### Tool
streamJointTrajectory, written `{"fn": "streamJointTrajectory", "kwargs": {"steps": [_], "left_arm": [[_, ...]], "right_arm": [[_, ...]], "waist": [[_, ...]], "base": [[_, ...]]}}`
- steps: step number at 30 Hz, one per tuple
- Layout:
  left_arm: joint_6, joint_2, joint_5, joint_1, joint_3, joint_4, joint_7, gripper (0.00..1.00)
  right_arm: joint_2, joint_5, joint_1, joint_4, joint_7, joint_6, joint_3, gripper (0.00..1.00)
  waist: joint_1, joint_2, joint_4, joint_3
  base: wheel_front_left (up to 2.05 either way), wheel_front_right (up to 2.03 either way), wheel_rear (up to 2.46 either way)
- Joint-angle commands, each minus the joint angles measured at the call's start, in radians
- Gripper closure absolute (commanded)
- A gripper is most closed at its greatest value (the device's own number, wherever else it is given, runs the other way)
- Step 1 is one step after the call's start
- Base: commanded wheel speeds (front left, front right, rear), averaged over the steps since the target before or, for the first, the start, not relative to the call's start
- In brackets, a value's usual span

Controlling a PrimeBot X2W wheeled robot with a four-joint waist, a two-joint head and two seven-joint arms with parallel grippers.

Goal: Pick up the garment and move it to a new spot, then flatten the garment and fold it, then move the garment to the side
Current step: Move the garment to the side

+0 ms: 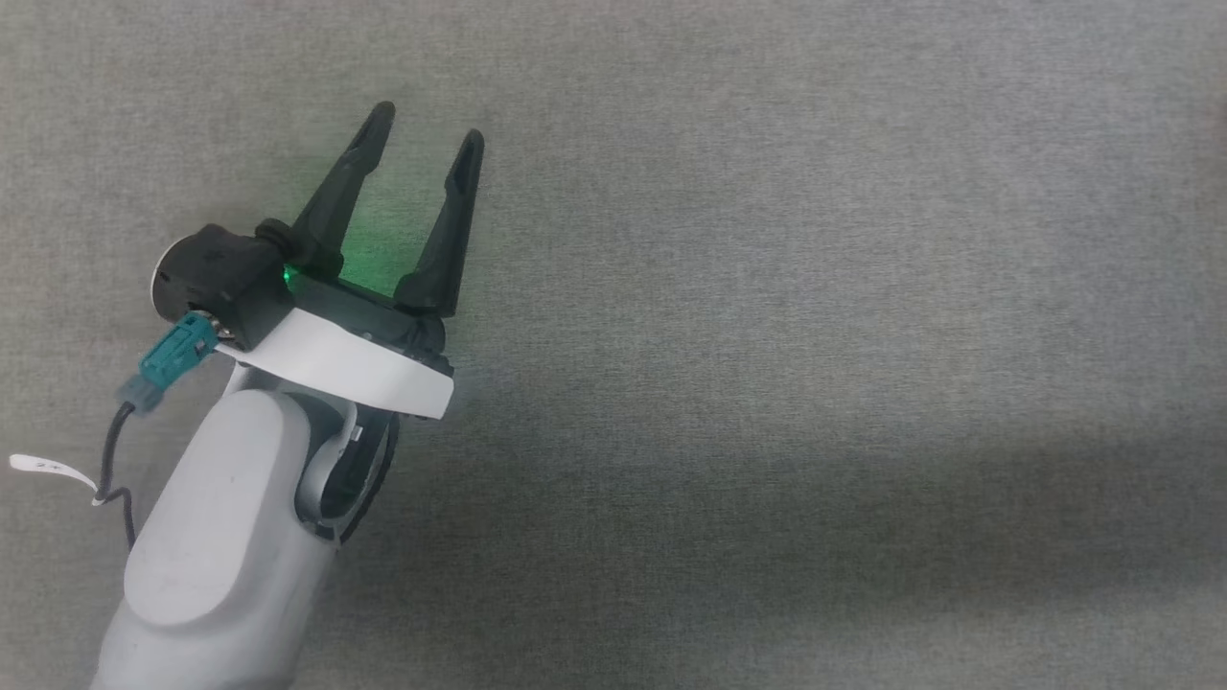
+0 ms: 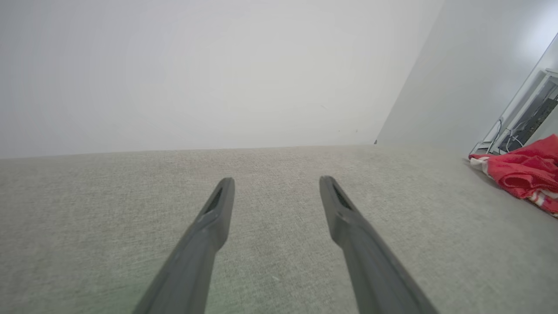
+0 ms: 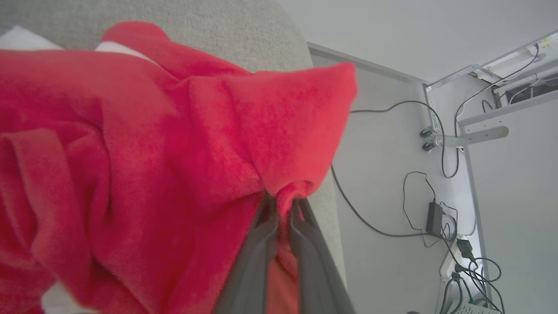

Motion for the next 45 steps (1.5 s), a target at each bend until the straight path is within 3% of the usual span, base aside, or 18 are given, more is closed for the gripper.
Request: {"fn": "streamJointTrajectory", "kwargs": {"steps": [1, 5, 8, 10, 11, 12, 27, 40, 45], "left_arm": [[-0.002, -0.002, -0.009, -0.008, 0.007, -0.004, -0.005, 0.00], [-0.002, 0.003, -0.020, 0.008, 0.019, -0.014, -0.005, 0.00], [-0.002, 0.012, -0.026, 0.021, 0.025, -0.026, -0.005, 0.00], [-0.002, 0.016, -0.027, 0.026, 0.031, -0.036, -0.005, 0.00], [-0.002, 0.016, -0.027, 0.026, 0.031, -0.036, -0.005, 0.00], [-0.002, 0.020, -0.021, 0.030, 0.033, -0.041, -0.005, 0.00], [-0.002, -0.012, 0.040, 0.123, 0.169, -0.091, -0.005, 0.00], [-0.002, -0.025, 0.077, 0.257, 0.259, -0.087, -0.005, 0.00], [-0.002, -0.020, 0.070, 0.328, 0.300, -0.083, -0.005, 0.00]], "right_arm": [[0.007, -0.001, -0.021, 0.024, -0.022, -0.002, 0.002, 1.00], [0.013, -0.002, -0.042, 0.085, -0.050, -0.002, -0.006, 0.98], [0.019, -0.014, -0.066, 0.124, -0.074, -0.002, -0.018, 0.30], [0.024, -0.014, -0.080, 0.148, -0.083, -0.002, -0.020, 0.09], [0.024, -0.014, -0.080, 0.148, -0.083, -0.002, -0.020, 0.09], [0.026, -0.017, -0.084, 0.155, -0.089, -0.002, -0.018, 0.00], [0.107, 0.045, -0.093, 0.194, -0.211, -0.002, -0.008, 0.00], [0.257, 0.102, 0.015, 0.113, -0.506, -0.002, 0.018, 0.00], [0.309, 0.097, 0.085, 0.069, -0.569, -0.002, 0.025, 0.00]], "waist": [[0.0000, 0.0000, 0.008, 0.003], [0.0000, 0.0000, 0.015, 0.004], [0.0000, 0.0000, 0.015, 0.002], [0.0000, 0.0000, 0.013, -0.001], [0.0000, 0.0000, 0.013, -0.001], [0.0000, 0.0000, 0.012, -0.004], [0.0000, 0.0000, -0.007, -0.090], [0.0000, 0.0000, 0.021, -0.235], [0.0000, 0.0000, 0.037, -0.288]], "base": [[0.00, 0.00, 0.00], [0.00, 0.00, 0.00], [0.00, 0.00, 0.00], [0.00, 0.00, 0.00], [0.00, 0.00, 0.00], [0.00, 0.00, 0.00], [0.00, 0.00, 0.00], [0.00, 0.00, 0.00], [0.00, 0.00, 0.00]]}}
